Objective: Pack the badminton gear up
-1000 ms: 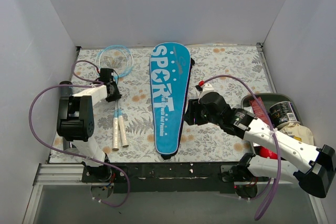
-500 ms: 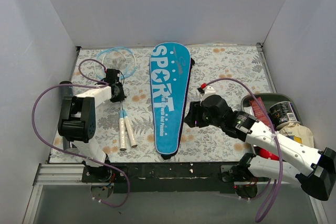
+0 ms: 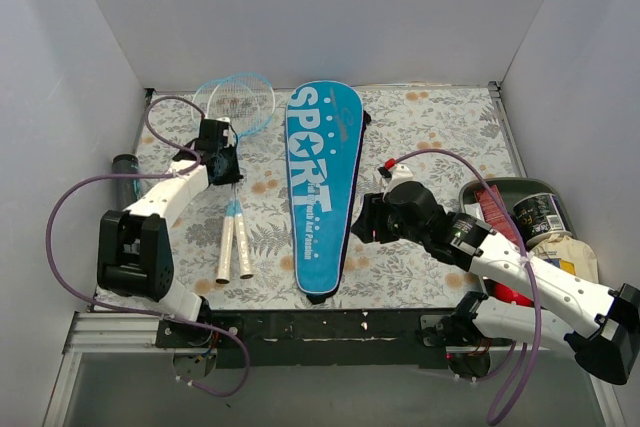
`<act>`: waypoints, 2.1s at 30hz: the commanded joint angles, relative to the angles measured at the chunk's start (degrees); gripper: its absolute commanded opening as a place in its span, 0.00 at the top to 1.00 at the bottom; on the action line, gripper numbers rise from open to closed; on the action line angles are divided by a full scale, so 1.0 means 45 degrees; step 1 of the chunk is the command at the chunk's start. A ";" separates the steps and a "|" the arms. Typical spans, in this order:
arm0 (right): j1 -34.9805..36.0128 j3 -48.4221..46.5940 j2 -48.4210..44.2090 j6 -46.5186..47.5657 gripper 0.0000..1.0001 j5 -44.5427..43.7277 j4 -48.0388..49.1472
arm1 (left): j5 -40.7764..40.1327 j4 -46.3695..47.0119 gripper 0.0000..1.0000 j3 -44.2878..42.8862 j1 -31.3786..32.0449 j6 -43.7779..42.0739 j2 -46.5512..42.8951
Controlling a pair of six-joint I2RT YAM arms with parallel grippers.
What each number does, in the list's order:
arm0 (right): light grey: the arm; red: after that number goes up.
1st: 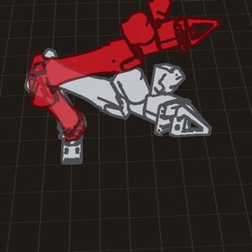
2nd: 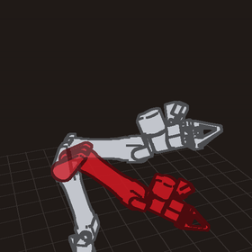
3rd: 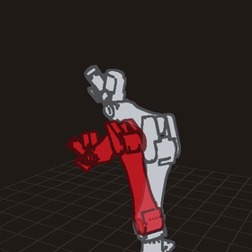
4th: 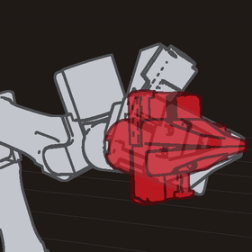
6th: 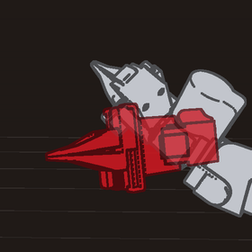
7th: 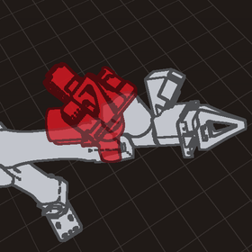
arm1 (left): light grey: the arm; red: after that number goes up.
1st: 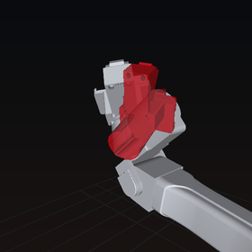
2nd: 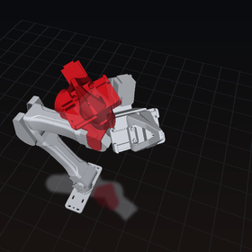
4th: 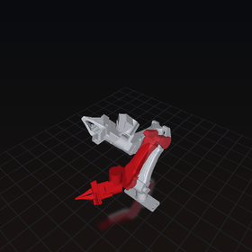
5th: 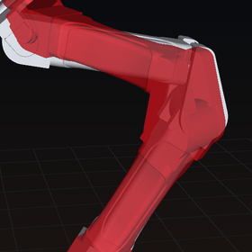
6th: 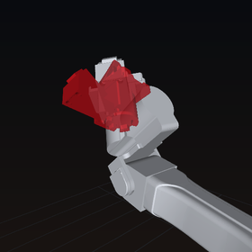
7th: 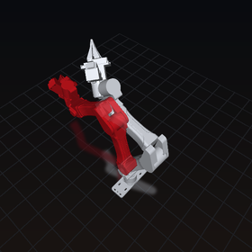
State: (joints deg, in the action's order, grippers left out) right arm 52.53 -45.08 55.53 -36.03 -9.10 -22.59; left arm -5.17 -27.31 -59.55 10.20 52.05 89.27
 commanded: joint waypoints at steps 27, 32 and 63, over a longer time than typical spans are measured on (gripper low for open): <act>-0.0014 -0.5510 -0.2729 -0.0313 0.38 -0.6415 -0.8085 | 0.0309 -0.0454 1.00 -0.9010 0.8065 0.2807 0.5136; 0.0006 -0.5315 -0.3081 -0.0625 0.38 -0.6453 -0.8378 | 0.0836 -0.0454 1.00 -1.0922 0.8788 0.3354 0.6701; 0.0006 -0.4240 -0.3843 -0.0724 0.37 -0.5985 -0.8027 | 0.2359 0.1362 0.58 -1.1610 0.9824 0.4782 1.0123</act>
State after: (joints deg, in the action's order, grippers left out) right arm 52.51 -64.66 38.83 -38.81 -35.42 -60.05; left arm 1.10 -23.79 -111.66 53.56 74.96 137.23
